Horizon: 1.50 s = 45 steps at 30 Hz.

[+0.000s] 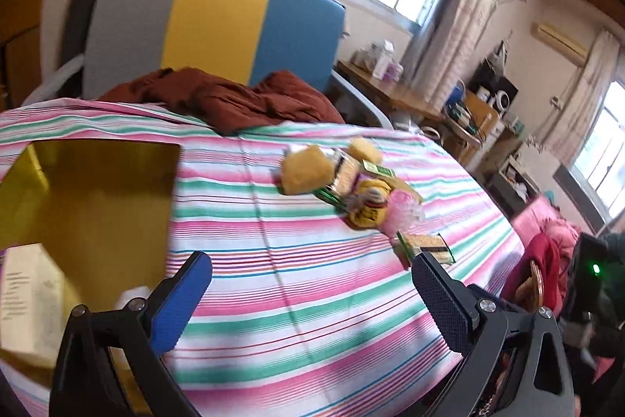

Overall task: Organize objects
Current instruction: 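Move both empty grippers back to the pile of items, then grasp the rice-cracker packet with the right gripper while the left grasps the yellow knitted doll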

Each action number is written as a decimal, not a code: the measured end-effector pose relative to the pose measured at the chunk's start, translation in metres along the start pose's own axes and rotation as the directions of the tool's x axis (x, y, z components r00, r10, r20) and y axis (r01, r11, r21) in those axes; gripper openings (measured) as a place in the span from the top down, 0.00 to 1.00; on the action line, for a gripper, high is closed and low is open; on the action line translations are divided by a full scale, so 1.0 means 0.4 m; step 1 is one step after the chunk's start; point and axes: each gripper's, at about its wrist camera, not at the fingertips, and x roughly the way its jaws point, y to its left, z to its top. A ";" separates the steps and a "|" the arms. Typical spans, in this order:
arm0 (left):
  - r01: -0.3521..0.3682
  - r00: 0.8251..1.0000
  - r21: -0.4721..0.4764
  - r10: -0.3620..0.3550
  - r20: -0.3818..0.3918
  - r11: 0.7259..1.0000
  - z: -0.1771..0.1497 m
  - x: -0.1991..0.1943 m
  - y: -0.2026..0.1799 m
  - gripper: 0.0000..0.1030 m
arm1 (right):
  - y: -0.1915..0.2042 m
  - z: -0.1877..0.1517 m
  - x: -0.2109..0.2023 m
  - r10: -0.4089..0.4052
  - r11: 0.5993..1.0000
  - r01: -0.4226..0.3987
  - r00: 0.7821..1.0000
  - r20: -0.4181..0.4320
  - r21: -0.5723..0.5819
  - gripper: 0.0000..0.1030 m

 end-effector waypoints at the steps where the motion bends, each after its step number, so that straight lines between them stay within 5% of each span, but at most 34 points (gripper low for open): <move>1: 0.005 1.000 -0.005 -0.005 -0.011 1.000 0.001 0.018 -0.006 0.00 | -0.024 0.009 0.006 -0.013 1.000 0.014 1.000 -0.007 0.019 0.38; 11: 0.046 0.994 -0.050 -0.050 -0.097 0.998 0.051 0.254 -0.074 0.00 | -0.174 0.072 0.038 -0.148 0.989 0.147 0.988 -0.049 -0.018 0.38; 19: 0.022 0.986 -0.075 -0.034 -0.161 0.997 0.055 0.332 -0.056 0.00 | -0.220 0.139 0.100 -0.147 0.988 0.144 0.986 -0.084 -0.051 0.38; 30: -0.019 0.985 -0.092 0.003 -0.174 0.996 0.041 0.288 -0.005 0.00 | -0.193 0.281 0.264 -0.014 0.953 -0.056 0.973 -0.228 -0.298 0.30; 36: -0.041 0.989 -0.056 0.032 -0.144 0.998 0.049 0.242 -0.005 0.00 | -0.187 0.320 0.346 0.085 0.912 -0.223 0.924 -0.373 -0.345 0.29; 45: -0.068 0.985 -0.046 0.060 -0.162 0.997 0.043 0.253 -0.003 0.00 | -0.174 0.280 0.383 0.085 0.857 -0.333 0.844 -0.529 -0.394 0.29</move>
